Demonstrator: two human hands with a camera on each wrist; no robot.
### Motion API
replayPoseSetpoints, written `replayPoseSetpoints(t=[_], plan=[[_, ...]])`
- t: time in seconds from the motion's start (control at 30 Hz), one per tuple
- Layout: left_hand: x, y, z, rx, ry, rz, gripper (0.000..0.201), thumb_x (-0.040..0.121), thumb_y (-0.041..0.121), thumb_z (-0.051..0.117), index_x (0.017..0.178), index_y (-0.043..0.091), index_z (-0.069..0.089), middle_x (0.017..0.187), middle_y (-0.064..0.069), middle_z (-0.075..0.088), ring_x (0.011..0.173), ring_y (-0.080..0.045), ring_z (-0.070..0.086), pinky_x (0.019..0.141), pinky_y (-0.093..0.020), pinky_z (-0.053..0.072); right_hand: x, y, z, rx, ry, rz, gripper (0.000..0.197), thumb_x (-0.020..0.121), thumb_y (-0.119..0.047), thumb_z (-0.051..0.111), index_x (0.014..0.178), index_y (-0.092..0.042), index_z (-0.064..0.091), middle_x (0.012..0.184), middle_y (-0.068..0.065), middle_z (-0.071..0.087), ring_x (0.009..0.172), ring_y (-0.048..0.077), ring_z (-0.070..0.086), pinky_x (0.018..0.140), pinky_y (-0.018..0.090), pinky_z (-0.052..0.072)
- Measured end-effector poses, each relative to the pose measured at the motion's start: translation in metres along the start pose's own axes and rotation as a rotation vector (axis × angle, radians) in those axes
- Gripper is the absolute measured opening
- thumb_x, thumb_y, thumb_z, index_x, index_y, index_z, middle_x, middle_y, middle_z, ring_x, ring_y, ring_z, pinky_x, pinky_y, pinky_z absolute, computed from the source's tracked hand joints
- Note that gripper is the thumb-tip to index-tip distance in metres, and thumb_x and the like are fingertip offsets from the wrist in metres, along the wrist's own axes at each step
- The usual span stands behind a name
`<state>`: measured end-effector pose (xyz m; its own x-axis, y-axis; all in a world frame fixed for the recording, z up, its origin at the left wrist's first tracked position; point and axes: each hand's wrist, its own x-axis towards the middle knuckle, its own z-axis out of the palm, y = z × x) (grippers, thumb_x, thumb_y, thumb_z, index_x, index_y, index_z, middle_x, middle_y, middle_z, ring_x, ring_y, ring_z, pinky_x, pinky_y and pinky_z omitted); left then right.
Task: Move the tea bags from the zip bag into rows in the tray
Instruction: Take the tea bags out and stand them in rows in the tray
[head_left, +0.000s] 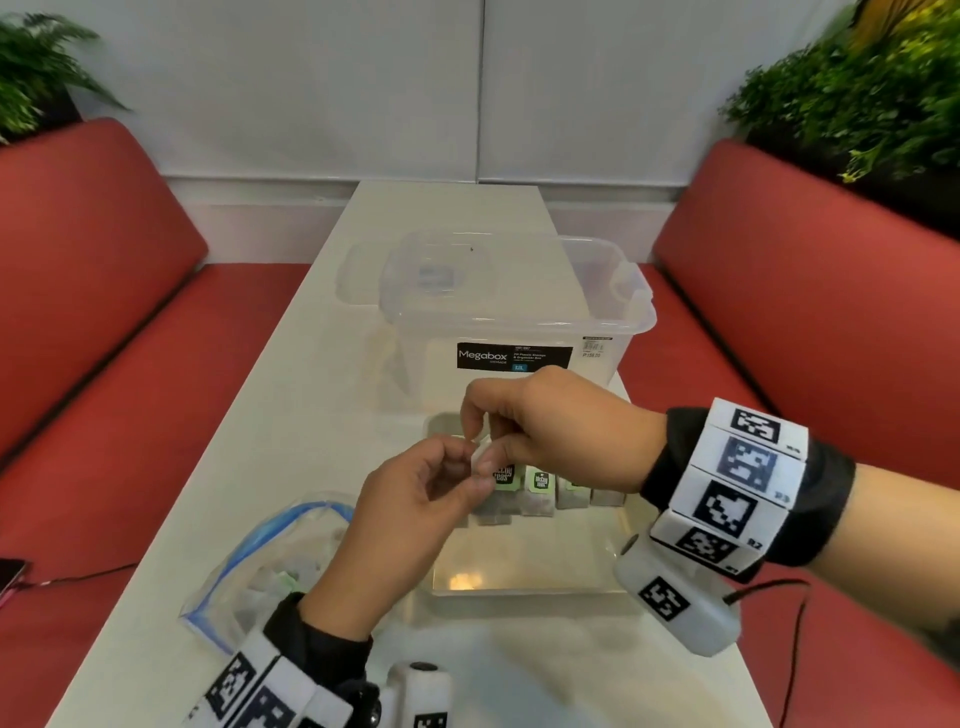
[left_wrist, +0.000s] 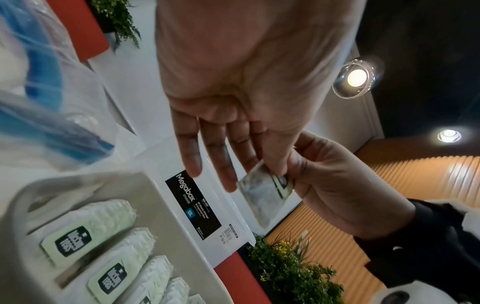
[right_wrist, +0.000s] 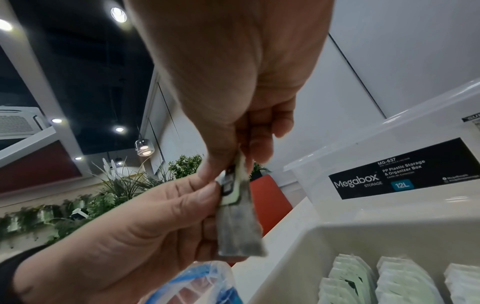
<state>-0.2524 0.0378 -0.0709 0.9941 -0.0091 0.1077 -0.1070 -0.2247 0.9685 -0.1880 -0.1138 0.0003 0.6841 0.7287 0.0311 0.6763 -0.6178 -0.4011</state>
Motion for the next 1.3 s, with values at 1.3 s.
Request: replayPoseSetpoints(t=[1.3], plan=[[-0.011, -0.051, -0.009, 0.705, -0.102, 0.07, 0.052, 0.052, 0.072, 0.049, 0.1, 0.052, 0.053, 0.124, 0.038, 0.037, 0.12, 0.008, 0.019, 0.087, -0.021, 0.007, 0.025, 0.088, 0.044, -0.334, -0.434, 0.337, 0.012, 0.076, -0.026, 0.075, 0.085, -0.022, 0.068, 0.083, -0.004, 0.067, 0.074, 0.014, 0.054, 0.061, 0.022, 0.038]])
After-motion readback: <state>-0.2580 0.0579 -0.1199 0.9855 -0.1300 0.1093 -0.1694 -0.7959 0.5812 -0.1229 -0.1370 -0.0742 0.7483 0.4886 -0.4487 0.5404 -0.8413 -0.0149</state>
